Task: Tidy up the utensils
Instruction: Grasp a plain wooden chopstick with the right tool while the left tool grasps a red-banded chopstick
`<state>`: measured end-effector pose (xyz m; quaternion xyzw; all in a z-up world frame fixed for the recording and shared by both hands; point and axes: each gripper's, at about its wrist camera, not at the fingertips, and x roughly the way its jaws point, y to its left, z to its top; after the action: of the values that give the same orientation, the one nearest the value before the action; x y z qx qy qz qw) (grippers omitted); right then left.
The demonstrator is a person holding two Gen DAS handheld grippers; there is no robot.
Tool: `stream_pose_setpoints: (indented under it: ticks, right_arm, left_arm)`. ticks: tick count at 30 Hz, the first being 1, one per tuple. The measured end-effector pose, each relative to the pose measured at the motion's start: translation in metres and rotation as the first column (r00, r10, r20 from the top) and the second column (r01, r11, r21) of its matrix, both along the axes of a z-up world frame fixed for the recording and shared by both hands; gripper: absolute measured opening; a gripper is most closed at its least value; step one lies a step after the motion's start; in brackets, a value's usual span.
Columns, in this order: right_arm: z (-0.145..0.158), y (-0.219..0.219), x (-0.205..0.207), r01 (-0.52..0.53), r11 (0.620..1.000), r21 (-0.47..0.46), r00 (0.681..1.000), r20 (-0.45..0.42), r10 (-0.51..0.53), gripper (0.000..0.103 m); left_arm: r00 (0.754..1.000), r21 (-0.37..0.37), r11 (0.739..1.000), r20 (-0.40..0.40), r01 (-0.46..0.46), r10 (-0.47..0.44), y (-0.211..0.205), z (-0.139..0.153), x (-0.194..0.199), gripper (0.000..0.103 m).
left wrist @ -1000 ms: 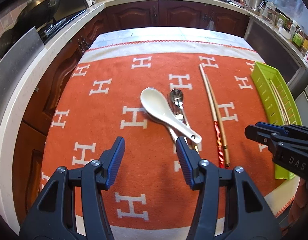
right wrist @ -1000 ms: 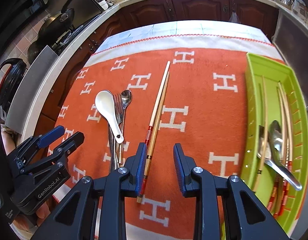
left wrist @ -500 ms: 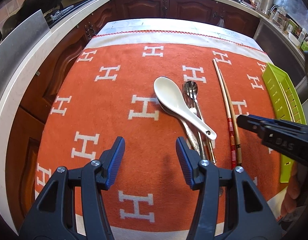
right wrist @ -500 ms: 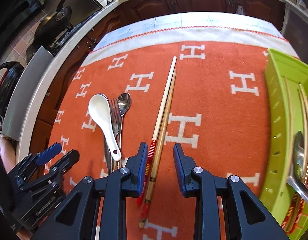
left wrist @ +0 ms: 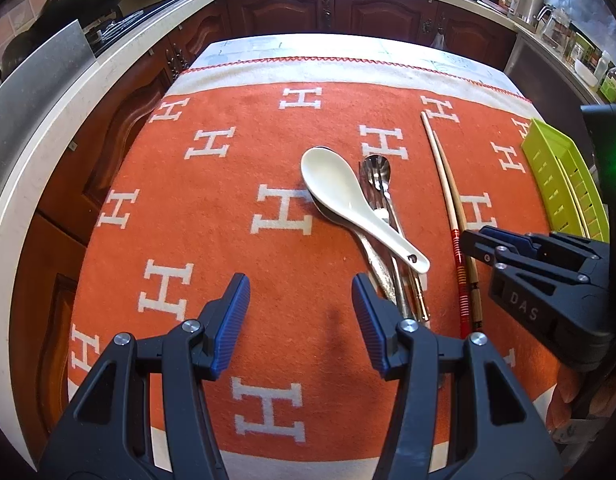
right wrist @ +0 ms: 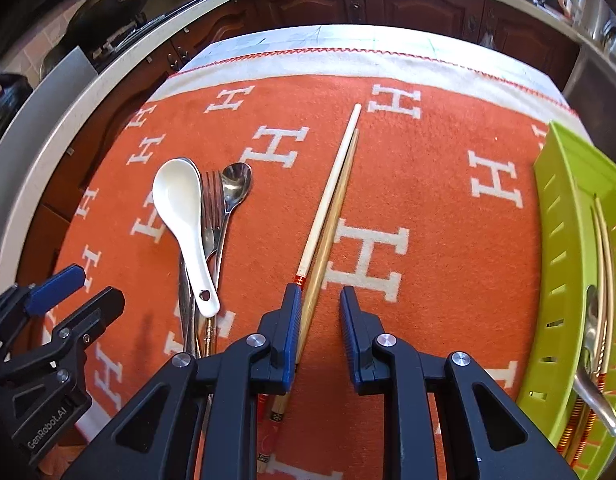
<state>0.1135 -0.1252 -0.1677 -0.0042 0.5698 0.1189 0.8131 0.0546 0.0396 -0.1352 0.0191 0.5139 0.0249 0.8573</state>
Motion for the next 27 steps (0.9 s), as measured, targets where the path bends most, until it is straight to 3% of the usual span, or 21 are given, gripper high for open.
stream_pose_setpoints:
  ticks: [4, 9, 18, 27]
  right_arm:
    - [0.002, 0.01, -0.003, -0.018, 0.999, -0.046, 0.999, 0.032, 0.019, 0.018]
    - [0.002, 0.01, -0.003, -0.021, 1.0, -0.021, 0.999, 0.027, 0.021, 0.006]
    - [0.0, -0.009, -0.005, 0.015, 0.999, 0.039, 1.0, -0.009, -0.015, 0.006]
    - [0.001, -0.039, -0.013, 0.088, 0.99, 0.109, 0.995, -0.046, -0.083, 0.005]
  left_arm:
    - [1.0, 0.004, 1.0, 0.0, 0.008, -0.008, -0.002, 0.0, -0.002, 0.05]
    - [1.0, 0.008, 1.0, 0.005, 0.012, -0.012, -0.003, 0.003, -0.003, 0.05]
    - [0.998, -0.034, 0.998, 0.041, 0.046, -0.044, -0.009, 0.018, -0.001, 0.05]
    - [0.99, -0.064, 0.989, 0.055, 0.135, -0.131, -0.044, 0.027, 0.019, 0.05]
